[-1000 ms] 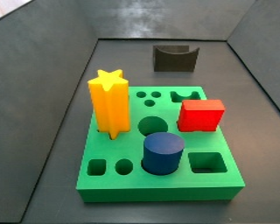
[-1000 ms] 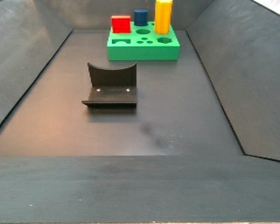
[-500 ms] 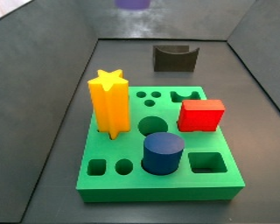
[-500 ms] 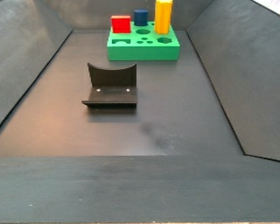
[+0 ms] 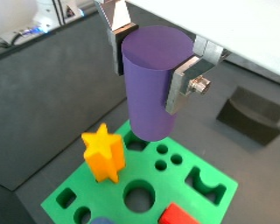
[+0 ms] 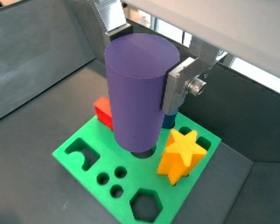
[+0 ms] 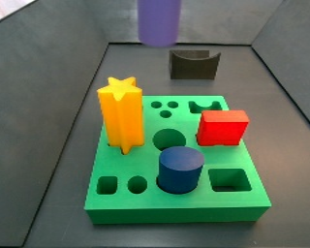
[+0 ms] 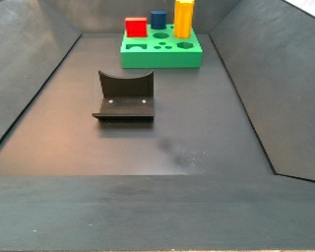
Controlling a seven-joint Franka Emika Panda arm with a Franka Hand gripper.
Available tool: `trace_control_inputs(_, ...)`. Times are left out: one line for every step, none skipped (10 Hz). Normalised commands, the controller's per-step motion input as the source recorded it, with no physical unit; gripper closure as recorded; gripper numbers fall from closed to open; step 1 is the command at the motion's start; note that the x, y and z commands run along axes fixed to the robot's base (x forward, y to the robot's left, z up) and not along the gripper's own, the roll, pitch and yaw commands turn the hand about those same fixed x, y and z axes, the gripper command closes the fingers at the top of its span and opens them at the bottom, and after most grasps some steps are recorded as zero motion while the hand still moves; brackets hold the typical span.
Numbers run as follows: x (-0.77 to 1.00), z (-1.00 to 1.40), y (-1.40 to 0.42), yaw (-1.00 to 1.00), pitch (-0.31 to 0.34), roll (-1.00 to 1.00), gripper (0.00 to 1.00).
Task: Pick up the round object. Move up. Place the round object on the fixture. Regrasp the round object. Move to above the board. Insert the round object.
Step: Insert the round object.
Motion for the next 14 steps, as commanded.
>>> trace_control_inputs(0.41, -0.34, -0.25, -0.51, 0.011, 0.09, 1.0)
trace_control_inputs(0.27, -0.35, -0.22, -0.63, 0.011, 0.07, 1.0)
trace_control_inputs(0.23, -0.39, -0.21, -0.69, 0.0, 0.06, 1.0)
trace_control_inputs(0.23, -0.41, -0.19, -0.72, 0.0, 0.03, 1.0)
trace_control_inputs(0.25, -0.42, -0.19, -0.71, 0.0, 0.01, 1.0)
trace_control_inputs(0.0, -0.46, -0.15, -0.59, 0.0, 0.02, 1.0)
trace_control_inputs(-0.19, -0.46, -0.09, -0.33, -0.011, 0.02, 1.0)
trace_control_inputs(0.0, -0.37, -0.15, -0.08, -0.137, 0.0, 1.0)
trace_control_inputs(0.0, -0.39, -0.15, -0.09, -0.126, 0.0, 1.0)
trace_control_inputs(0.0, -0.43, -0.14, -0.13, -0.113, 0.0, 1.0)
trace_control_inputs(0.04, -0.47, -0.12, -0.2, -0.04, 0.01, 1.0)
trace_control_inputs(0.09, -0.5, -0.08, -0.23, 0.0, 0.04, 1.0)
trace_control_inputs(0.09, -0.54, -0.05, -0.24, 0.0, 0.08, 1.0)
trace_control_inputs(0.07, -0.56, -0.02, -0.25, 0.017, 0.1, 1.0)
